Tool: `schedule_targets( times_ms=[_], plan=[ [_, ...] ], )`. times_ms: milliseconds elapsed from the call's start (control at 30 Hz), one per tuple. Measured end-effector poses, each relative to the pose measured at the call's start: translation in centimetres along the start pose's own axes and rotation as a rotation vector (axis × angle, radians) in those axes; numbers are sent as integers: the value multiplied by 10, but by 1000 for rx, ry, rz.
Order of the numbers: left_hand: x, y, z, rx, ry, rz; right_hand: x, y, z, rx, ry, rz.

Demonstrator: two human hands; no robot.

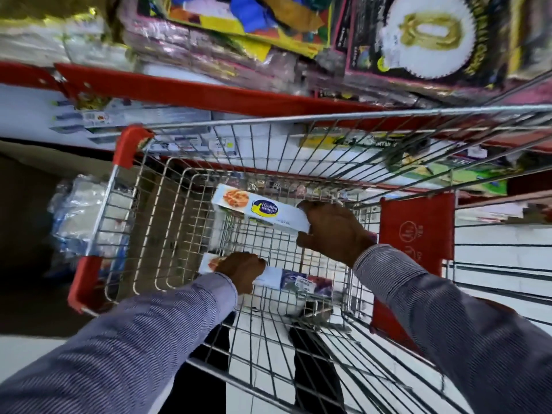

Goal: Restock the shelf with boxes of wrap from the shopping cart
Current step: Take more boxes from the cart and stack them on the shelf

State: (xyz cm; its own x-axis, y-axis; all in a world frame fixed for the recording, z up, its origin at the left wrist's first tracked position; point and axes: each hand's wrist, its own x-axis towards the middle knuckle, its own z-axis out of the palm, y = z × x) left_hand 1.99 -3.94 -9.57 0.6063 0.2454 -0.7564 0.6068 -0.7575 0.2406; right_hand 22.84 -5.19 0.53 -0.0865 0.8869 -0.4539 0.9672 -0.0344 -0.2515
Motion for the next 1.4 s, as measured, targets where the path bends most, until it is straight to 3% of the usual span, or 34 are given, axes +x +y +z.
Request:
schedule_targets(
  times_ms=[233,467,567,733,1000,1267,1400],
  plan=[
    [-113,-4,-112,-57,275,-63,-41,-27,-137,-12,165,-73],
    [-249,19,-264,64,836,-134,-94,-63,-316,-57,456,-133],
    [-297,29,-325,114,999,-163,-117,-74,-386,-132,567,-145],
    [-345,32,-408,139,1100,-186,-141,-81,-473,-146,721,-184],
    [-378,27,-499,110,1277,-128,-120,-67,-563,-171,788,-129],
    [-365,12,-537,95,1280,-134,-51,-43,-582,-106,625,-42],
    [-360,6,-543,89,1298,-122,-34,-30,-580,-93,648,-28]
  ],
)
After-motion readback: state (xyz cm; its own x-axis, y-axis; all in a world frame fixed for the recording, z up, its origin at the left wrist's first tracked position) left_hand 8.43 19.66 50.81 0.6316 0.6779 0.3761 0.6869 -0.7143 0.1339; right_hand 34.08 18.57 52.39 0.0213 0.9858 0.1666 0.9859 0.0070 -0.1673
